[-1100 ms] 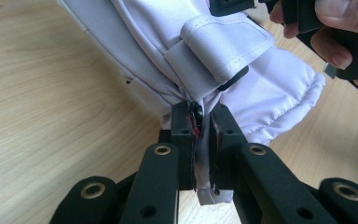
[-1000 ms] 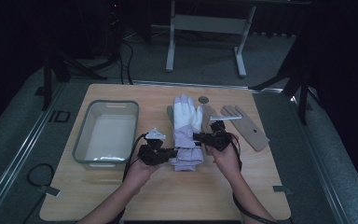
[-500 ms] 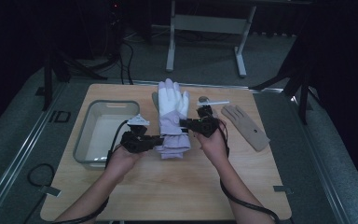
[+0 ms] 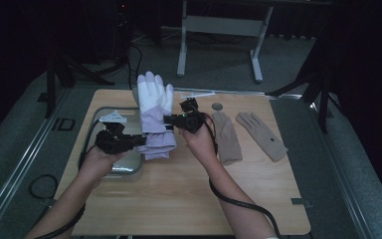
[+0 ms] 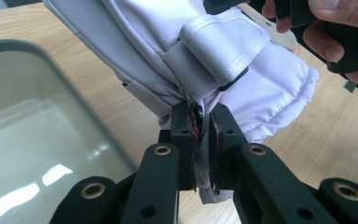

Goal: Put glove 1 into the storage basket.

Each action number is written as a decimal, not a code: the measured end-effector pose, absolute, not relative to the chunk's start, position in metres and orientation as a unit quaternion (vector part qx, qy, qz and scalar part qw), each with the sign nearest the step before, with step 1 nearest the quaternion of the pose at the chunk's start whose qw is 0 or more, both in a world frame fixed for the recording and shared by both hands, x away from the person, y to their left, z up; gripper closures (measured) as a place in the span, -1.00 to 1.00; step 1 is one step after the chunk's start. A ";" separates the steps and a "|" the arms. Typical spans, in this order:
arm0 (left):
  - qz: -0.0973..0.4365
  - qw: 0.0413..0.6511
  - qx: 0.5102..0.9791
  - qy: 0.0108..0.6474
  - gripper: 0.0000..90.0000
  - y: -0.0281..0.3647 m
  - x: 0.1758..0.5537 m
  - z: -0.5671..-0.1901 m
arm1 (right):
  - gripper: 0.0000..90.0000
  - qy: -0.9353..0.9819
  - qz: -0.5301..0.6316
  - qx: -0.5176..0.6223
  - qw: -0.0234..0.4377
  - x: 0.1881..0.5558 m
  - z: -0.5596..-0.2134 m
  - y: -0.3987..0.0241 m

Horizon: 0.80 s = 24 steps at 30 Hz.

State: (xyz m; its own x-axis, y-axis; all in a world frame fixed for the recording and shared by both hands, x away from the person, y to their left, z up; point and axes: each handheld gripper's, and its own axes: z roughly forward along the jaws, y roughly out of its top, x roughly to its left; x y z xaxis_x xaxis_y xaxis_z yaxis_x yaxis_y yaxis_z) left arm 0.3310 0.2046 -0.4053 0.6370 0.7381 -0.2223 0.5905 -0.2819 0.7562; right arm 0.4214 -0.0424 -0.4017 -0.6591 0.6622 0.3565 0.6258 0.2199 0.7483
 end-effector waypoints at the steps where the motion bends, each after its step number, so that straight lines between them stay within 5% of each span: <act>1: 0.086 0.430 0.794 0.421 0.84 0.210 0.330 -0.404 | 0.77 0.782 0.469 0.409 0.019 0.422 -0.401 -0.036; 14: 0.099 0.397 0.796 0.446 0.84 0.282 0.322 -0.396 | 0.78 0.780 0.484 0.397 -0.010 0.424 -0.407 0.042; 24: 0.064 0.369 0.796 0.475 0.84 0.309 0.326 -0.430 | 0.77 0.793 0.456 0.402 -0.013 0.423 -0.441 0.081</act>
